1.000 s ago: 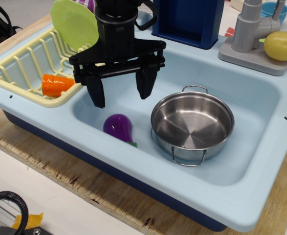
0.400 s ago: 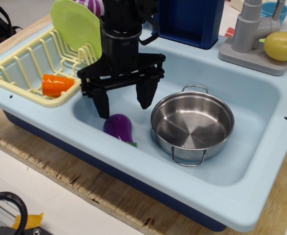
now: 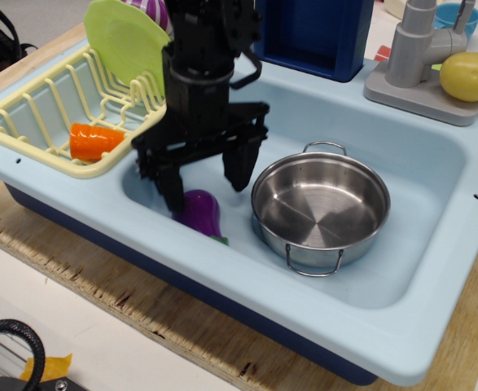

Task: Put eggplant into pot or pan

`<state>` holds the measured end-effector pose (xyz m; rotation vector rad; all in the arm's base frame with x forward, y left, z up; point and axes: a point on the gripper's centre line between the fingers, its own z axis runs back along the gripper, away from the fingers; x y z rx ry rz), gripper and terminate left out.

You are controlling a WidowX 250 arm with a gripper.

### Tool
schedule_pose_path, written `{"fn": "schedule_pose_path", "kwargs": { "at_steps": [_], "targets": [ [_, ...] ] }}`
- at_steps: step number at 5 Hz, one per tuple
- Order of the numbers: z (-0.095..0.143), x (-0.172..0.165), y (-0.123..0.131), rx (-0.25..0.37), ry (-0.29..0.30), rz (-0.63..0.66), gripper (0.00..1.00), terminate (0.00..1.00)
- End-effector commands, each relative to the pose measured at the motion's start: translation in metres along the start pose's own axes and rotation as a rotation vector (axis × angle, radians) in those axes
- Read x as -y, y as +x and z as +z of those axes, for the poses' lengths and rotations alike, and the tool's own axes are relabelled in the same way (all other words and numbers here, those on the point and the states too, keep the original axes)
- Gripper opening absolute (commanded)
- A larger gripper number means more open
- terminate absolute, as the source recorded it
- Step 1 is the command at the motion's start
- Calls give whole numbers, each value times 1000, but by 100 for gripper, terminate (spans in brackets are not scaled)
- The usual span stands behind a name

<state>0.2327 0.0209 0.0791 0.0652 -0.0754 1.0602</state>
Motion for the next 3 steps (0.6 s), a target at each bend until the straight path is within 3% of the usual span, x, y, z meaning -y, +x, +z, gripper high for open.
{"fn": "schedule_pose_path", "kwargs": {
  "at_steps": [1,3],
  "targets": [
    [5,-8,-6,29,-55,45,100,0],
    [-16,-9,-4,-17,-85,31,100,0]
  ]
}}
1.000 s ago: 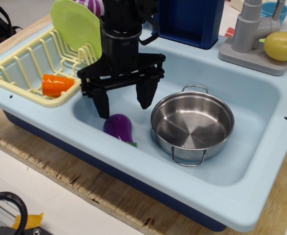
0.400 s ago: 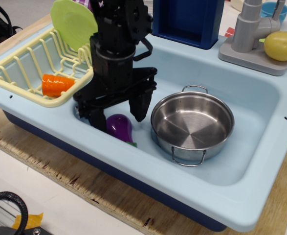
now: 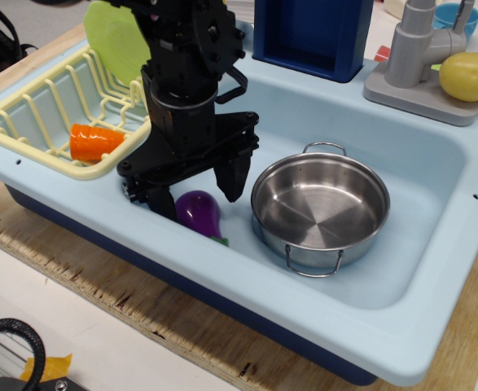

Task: Put eggplant into pot or pan

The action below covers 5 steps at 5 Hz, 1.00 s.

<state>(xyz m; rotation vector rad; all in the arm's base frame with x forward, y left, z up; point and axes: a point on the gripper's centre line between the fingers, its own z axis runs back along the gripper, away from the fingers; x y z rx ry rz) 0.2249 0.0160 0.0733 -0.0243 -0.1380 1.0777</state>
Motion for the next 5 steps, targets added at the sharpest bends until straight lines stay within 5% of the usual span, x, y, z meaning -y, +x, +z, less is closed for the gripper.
{"fn": "schedule_pose_path", "kwargs": {
  "at_steps": [1,2,3,4,5],
  "targets": [
    [-20,-3,7,-37,0,-13,100,0],
    [-20,0,9,-39,8,-17,100,0],
    [-21,1,9,-39,11,-8,0,0],
    [-19,4,10,-60,31,-6,0,0],
    [6,7,16,-11,48,-23,0,0]
  ]
}}
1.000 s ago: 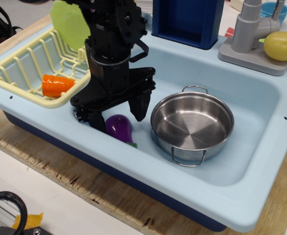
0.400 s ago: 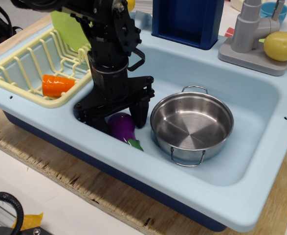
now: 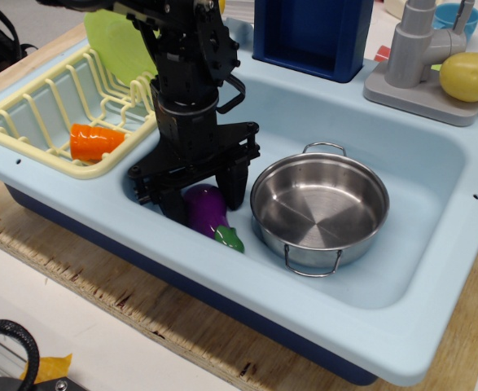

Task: Put eggplant into pot or pan

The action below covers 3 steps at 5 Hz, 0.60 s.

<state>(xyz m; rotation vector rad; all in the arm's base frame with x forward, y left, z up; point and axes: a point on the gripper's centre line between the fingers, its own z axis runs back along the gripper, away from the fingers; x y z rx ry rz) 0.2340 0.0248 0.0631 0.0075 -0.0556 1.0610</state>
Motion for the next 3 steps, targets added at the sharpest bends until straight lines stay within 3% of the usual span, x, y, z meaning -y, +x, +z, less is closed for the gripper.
{"fn": "schedule_pose_path", "kwargs": {
  "at_steps": [1,2,3],
  "targets": [
    [61,1,13,112,43,-27,0,0],
    [91,2,18,172,52,-39,0,0],
    [98,22,11,199,-27,-61,0,0]
  ]
}}
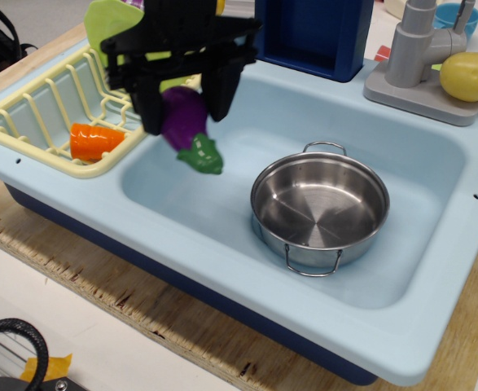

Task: Put eggplant into pot or pan

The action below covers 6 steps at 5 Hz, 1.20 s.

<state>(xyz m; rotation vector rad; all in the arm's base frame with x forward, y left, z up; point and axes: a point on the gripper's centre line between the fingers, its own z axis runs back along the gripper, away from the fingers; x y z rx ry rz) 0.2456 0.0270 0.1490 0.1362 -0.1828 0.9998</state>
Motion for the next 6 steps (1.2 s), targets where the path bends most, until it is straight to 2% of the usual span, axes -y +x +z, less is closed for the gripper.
{"fn": "schedule_pose_path", "kwargs": {
  "at_steps": [1,3,4,5,6],
  "targets": [
    [9,34,-11,10,-121,-23,0,0],
    [-6,58,-38,-32,-183,-81,0,0],
    [-17,56,-47,-52,-271,-66,100,0],
    [-17,56,-47,-52,-271,-66,100,0],
    [-17,56,-47,-52,-271,-66,100,100]
  ]
}}
